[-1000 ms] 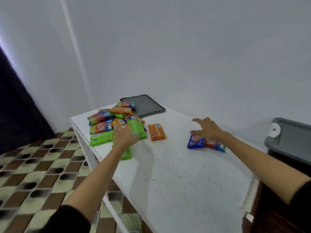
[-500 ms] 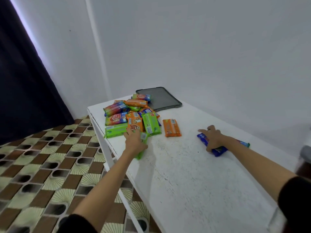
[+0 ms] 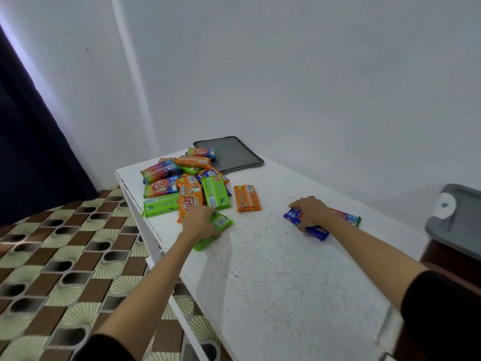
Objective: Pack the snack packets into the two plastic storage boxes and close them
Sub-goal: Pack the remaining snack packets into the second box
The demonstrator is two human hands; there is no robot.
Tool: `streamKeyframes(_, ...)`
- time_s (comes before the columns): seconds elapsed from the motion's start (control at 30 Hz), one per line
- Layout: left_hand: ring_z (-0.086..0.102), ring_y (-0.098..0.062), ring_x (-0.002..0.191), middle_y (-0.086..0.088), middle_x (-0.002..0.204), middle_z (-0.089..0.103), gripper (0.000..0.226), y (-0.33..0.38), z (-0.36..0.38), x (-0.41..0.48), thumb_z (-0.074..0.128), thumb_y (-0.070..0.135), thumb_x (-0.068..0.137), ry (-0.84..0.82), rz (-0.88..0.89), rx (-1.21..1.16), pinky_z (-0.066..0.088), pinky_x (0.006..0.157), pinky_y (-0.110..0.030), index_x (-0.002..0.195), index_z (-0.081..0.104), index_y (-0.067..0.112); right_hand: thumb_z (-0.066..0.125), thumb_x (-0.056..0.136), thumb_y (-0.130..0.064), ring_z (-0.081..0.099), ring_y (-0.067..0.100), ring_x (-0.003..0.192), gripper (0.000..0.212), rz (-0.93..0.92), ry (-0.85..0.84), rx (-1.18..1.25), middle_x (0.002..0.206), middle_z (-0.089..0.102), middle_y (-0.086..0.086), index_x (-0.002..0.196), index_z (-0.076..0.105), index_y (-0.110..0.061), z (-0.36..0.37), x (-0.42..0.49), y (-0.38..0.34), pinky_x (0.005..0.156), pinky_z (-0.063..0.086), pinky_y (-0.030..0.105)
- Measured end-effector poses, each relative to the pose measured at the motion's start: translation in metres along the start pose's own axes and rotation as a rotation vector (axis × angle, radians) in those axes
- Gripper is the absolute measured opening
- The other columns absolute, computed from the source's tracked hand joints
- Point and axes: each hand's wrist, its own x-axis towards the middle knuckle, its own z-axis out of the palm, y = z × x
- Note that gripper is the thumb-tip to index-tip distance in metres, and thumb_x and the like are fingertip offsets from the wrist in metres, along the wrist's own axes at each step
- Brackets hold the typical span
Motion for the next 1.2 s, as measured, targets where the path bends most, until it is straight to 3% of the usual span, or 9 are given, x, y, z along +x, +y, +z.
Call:
streamKeyframes(0.07, 0.052, -0.023, 0.114, -0.006, 0.125, 0.058, 0.069, 0.003, -0.004, 0.002, 0.081, 0.025, 0.066, -0.011, 0.034, -0.066, 0.044, 0.090, -0.031, 0.129, 0.054, 0.018, 0.071, 0.076, -0.018, 0.042, 0.025, 0.126, 0.073, 0.018, 0.050, 0.104, 0.140, 0.044, 0.007, 0.141, 0.037, -0.018, -0.009, -0.005, 0.006, 0.096, 0.042, 0.032)
streamKeyframes(0.27, 0.053, -0.016, 0.097, -0.006, 0.110, 0.062, 0.071, 0.047, -0.013, -0.002, 0.081, 0.028, 0.067, 0.018, 0.118, -0.360, 0.043, 0.077, -0.027, 0.131, 0.052, 0.025, 0.076, 0.071, -0.017, 0.051, 0.023, 0.117, 0.073, 0.010, 0.240, 0.354, 0.136, 0.050, 0.005, 0.136, 0.044, -0.024, -0.054, -0.049, 0.035, 0.080, 0.041, 0.023)
streamKeyframes(0.43, 0.059, -0.009, 0.091, 0.000, 0.108, 0.066, 0.075, 0.133, -0.040, -0.017, 0.082, 0.043, 0.050, -0.035, 0.484, -0.492, 0.049, 0.079, -0.024, 0.120, 0.058, 0.039, 0.076, 0.070, -0.020, 0.049, 0.017, 0.099, 0.072, 0.045, 0.351, 0.361, 0.131, 0.052, 0.005, 0.134, 0.045, -0.031, -0.085, -0.123, 0.071, 0.076, 0.042, 0.025)
streamKeyframes(0.57, 0.053, -0.005, 0.097, 0.006, 0.113, 0.056, 0.068, 0.215, -0.059, -0.050, 0.084, 0.024, 0.063, -0.136, 0.849, -0.421, 0.050, 0.078, -0.022, 0.121, 0.055, 0.041, 0.075, 0.071, -0.021, 0.049, 0.015, 0.095, 0.069, 0.112, 0.369, 0.327, 0.124, 0.054, 0.003, 0.133, 0.045, -0.032, -0.091, -0.198, 0.096, 0.077, 0.042, 0.026)
streamKeyframes(0.73, 0.052, -0.003, 0.100, 0.009, 0.113, 0.056, 0.069, 0.281, -0.051, -0.114, 0.081, 0.035, 0.057, -0.290, 1.172, -0.355, 0.048, 0.080, -0.017, 0.120, 0.053, 0.046, 0.078, 0.068, -0.018, 0.054, 0.007, 0.077, 0.069, 0.230, 0.344, 0.370, 0.100, 0.056, -0.005, 0.129, 0.048, -0.031, -0.076, -0.294, 0.123, 0.076, 0.044, 0.026)
streamKeyframes(0.83, 0.051, -0.004, 0.099, 0.005, 0.112, 0.056, 0.071, 0.301, -0.034, -0.146, 0.078, 0.037, 0.056, -0.359, 1.324, -0.310, 0.044, 0.082, -0.016, 0.122, 0.053, 0.042, 0.080, 0.063, -0.019, 0.057, 0.013, 0.083, 0.069, 0.317, 0.337, 0.390, 0.100, 0.060, -0.004, 0.123, 0.049, -0.036, -0.054, -0.342, 0.132, 0.080, 0.049, 0.030)
streamKeyframes(0.9, 0.051, -0.004, 0.098, 0.006, 0.110, 0.055, 0.072, 0.310, -0.021, -0.159, 0.078, 0.038, 0.056, -0.399, 1.403, -0.247, 0.044, 0.081, -0.015, 0.124, 0.054, 0.040, 0.081, 0.061, -0.018, 0.056, 0.009, 0.080, 0.065, 0.346, 0.313, 0.425, 0.093, 0.058, -0.011, 0.114, 0.049, -0.038, -0.038, -0.368, 0.133, 0.075, 0.048, 0.023)
streamKeyframes(1.07, 0.048, -0.008, 0.104, 0.007, 0.115, 0.052, 0.073, 0.328, 0.014, -0.182, 0.083, 0.035, 0.058, -0.495, 1.526, 0.028, 0.037, 0.089, -0.019, 0.124, 0.053, 0.036, 0.082, 0.057, -0.024, 0.046, 0.013, 0.092, 0.064, 0.405, 0.137, 0.335, 0.103, 0.042, -0.006, 0.102, 0.039, -0.038, 0.009, -0.399, 0.132, 0.078, 0.043, 0.025)
streamKeyframes(1.2, 0.041, -0.016, 0.112, 0.002, 0.125, 0.045, 0.074, 0.339, 0.046, -0.194, 0.078, 0.032, 0.064, -0.468, 1.566, 0.356, 0.032, 0.093, -0.022, 0.130, 0.045, 0.032, 0.081, 0.063, -0.025, 0.042, 0.018, 0.108, 0.076, 0.375, -0.045, 0.161, 0.122, 0.038, 0.000, 0.126, 0.037, -0.028, 0.038, -0.388, 0.126, 0.087, 0.042, 0.028)
